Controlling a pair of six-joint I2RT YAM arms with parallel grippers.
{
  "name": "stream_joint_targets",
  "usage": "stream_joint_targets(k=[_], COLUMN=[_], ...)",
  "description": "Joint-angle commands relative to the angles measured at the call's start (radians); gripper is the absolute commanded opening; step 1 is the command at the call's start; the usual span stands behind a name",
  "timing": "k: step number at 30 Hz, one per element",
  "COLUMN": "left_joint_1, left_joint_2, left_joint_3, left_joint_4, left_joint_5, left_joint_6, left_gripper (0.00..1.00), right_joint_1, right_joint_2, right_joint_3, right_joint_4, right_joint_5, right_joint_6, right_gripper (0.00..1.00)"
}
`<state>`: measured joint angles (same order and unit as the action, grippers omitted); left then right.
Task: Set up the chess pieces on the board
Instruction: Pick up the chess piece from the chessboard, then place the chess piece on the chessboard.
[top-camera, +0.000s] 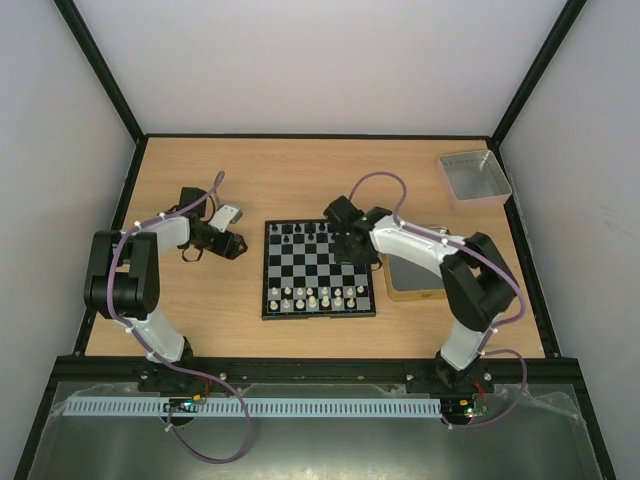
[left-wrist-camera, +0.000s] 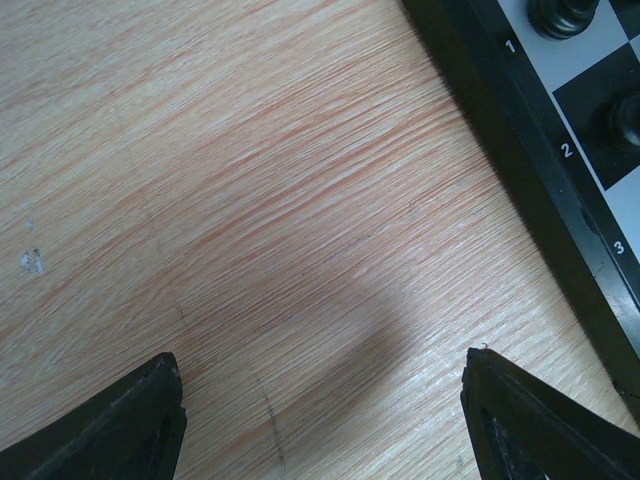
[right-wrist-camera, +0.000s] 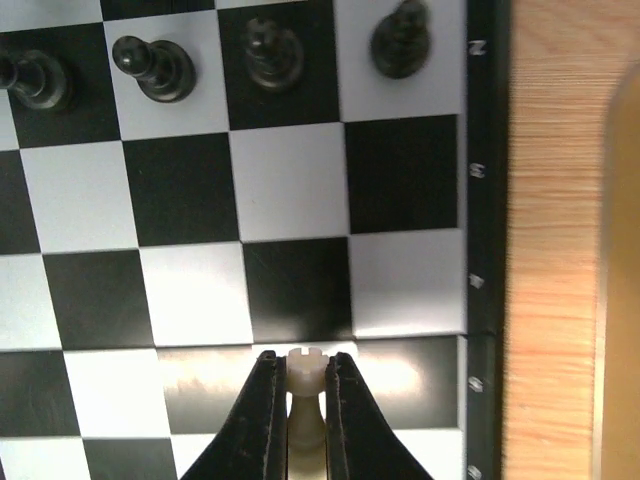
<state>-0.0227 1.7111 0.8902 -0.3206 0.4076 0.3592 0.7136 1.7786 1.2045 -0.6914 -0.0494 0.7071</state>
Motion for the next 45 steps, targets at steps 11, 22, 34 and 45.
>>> stream_joint_targets(k=[11,22,34,45], left_joint_1=[0.006,0.004,0.0,-0.003], left_joint_2=[0.077,0.074,0.075,0.073], left_joint_3=[-0.052,-0.056,-0.057,-0.057], left_joint_4=[-0.11,-0.101,-0.098,-0.098], left_joint_5=[-0.071,-0.098,-0.101,-0.102], left_joint_6=[-0.028,-0.042,-0.042,-0.041], left_gripper=[0.76,0.76,0.76,0.76], right_joint_1=[0.128,0.32,0.41,0.593], right_joint_2=[-0.567,-0.838,-0.921,-0.765], right_joint_3=[-0.482,-0.877,-1.047,-1.077], right_joint_4=[0.338,0.62,0.843,0.936], right_joint_5=[0.319,0.491,0.582,0.79], right_joint_6=[0.108,0.169,0.084,0.178], right_gripper=[0.02,0.02,0.02,0.02])
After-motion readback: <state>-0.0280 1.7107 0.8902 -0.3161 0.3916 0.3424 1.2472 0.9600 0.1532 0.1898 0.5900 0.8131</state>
